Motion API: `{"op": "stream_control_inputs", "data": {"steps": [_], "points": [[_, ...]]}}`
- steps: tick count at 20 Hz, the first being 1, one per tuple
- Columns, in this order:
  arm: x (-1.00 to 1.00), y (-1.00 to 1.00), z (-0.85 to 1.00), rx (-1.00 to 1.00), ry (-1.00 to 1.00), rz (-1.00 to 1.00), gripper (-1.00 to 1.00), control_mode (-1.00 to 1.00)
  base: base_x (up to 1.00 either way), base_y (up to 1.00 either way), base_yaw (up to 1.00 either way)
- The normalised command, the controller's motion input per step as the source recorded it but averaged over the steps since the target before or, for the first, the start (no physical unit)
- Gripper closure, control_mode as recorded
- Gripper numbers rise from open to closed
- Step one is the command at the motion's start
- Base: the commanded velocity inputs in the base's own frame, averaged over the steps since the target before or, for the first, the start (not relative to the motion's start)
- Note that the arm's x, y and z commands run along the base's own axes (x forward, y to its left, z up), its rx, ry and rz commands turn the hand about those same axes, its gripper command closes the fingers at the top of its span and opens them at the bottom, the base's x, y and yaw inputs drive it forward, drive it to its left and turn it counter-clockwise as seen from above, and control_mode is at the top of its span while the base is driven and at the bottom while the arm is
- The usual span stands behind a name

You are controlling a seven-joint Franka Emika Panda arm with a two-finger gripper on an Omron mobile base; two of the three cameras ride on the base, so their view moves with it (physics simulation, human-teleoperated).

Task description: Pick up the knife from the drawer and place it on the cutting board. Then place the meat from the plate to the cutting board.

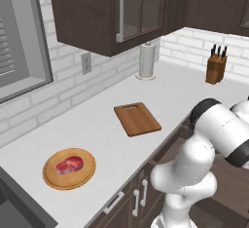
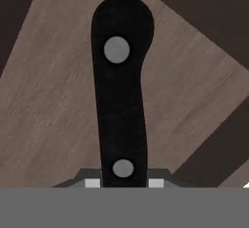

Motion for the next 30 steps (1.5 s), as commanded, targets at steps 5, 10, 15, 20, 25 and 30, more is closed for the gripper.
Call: {"op": "stream_control_inputs", "data": {"steps": [5, 10, 15, 20, 25, 30], "points": [[-0.46, 0.01, 1.0, 0.0, -0.01, -0.23, 1.0, -1.0, 0.0, 0.0, 0.0], [-0.04, 0.51, 0.78, 0.04, 0.05, -0.28, 1.0, -1.0, 0.0, 0.0, 0.0], [0.24, 0.99, 0.39, 0.01, 0.01, -0.23, 1.0, -1.0, 0.0, 0.0, 0.0], [0.28, 0.85, 0.28, -0.12, 0.02, -0.14, 1.0, -1.0, 0.0, 0.0, 0.0], [0.64, 0.74, 0.08, -0.03, 0.13, -0.07, 1.0, -1.0, 0.0, 0.0, 0.0], [0.62, 0.36, 0.11, 0.0, 0.11, -0.03, 1.0, -1.0, 0.0, 0.0, 0.0]]}}
